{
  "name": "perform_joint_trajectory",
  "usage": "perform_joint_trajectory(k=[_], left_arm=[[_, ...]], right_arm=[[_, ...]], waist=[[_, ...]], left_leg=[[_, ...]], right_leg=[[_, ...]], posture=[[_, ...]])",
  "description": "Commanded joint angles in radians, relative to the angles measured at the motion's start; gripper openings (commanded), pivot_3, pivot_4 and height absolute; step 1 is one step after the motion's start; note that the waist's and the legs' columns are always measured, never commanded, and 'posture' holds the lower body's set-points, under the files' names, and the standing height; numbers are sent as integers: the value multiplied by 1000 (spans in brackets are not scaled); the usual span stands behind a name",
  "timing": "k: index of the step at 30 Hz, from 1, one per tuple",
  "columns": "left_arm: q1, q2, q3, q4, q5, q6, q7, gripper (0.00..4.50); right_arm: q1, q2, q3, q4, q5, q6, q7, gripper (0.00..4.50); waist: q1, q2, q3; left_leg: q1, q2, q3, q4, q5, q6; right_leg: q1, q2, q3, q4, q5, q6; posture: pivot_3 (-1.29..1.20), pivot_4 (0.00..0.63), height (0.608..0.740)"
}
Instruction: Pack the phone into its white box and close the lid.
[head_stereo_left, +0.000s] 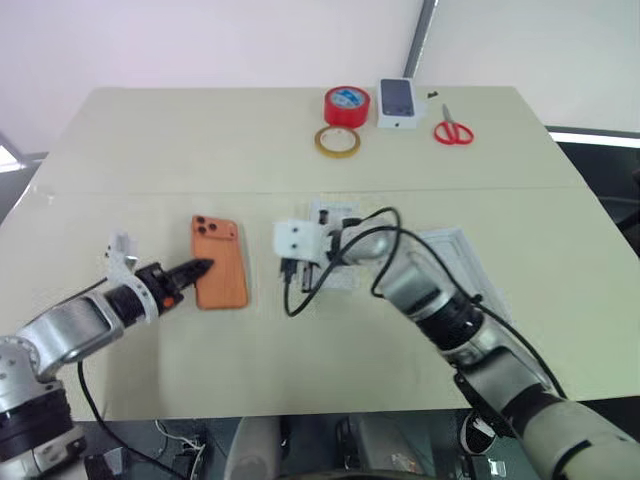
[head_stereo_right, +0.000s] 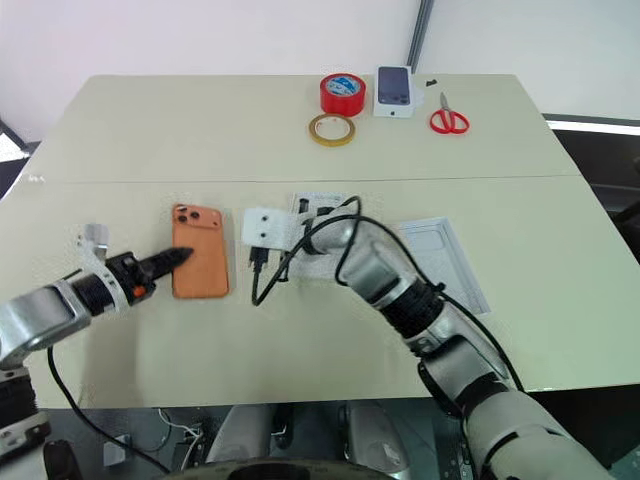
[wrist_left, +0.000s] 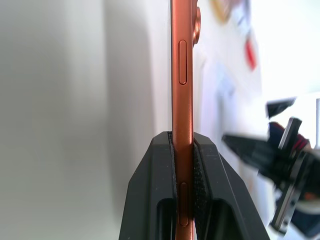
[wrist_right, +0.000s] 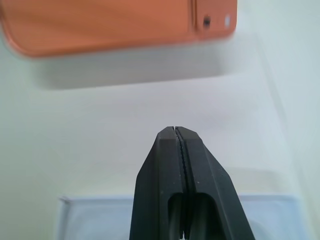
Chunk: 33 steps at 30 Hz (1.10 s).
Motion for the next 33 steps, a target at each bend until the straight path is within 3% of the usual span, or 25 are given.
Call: perform_joint_trajectory(k=[1, 6, 11, 18, 27, 33], left_arm=[[-187, 36, -136, 11, -131, -136, 104, 45], [-376, -15, -325, 117, -121, -192, 150, 45], [-518, -105, -465, 260, -21, -164, 126, 45], [-545, -163, -522, 355, 110, -108, 26, 45], [-550, -244, -508, 385, 239, -62, -41, 45], [-556, -268, -498, 380, 311, -40, -77, 2782]], right_arm=[[44, -116, -132, -206, 128, 3, 110, 0], [110, -230, -230, -245, 217, 26, 149, 0], [167, -320, -278, -247, 225, 40, 126, 0], [242, -424, -361, -262, 243, 62, 97, 0], [302, -480, -380, -267, 263, 54, 85, 0], [295, -474, -359, -254, 259, 44, 77, 0]], waist=[[11, -1, 1], [12, -1, 1], [1, -1, 1], [5, 1, 2], [5, 1, 2], [4, 1, 2]], left_leg=[[-1, 0, -2, 0, 0, -1], [1, -1, -2, 1, 0, 0], [1, -1, -2, 1, 0, 0], [1, 0, -2, 1, 1, -1], [1, -1, -2, 1, 1, -1], [1, 0, -2, 1, 1, -1]], right_leg=[[2, 0, -2, -3, 0, 0], [8, -1, -3, -9, 0, 0], [8, 0, -3, -9, 0, 0], [8, 2, -3, -9, 0, 0], [8, 1, -3, -10, 0, 0], [8, 1, -3, -9, 0, 0]], posture=[[0, 150, 740], [0, 150, 740], [0, 150, 740], [0, 150, 740], [0, 150, 740], [0, 150, 740]])
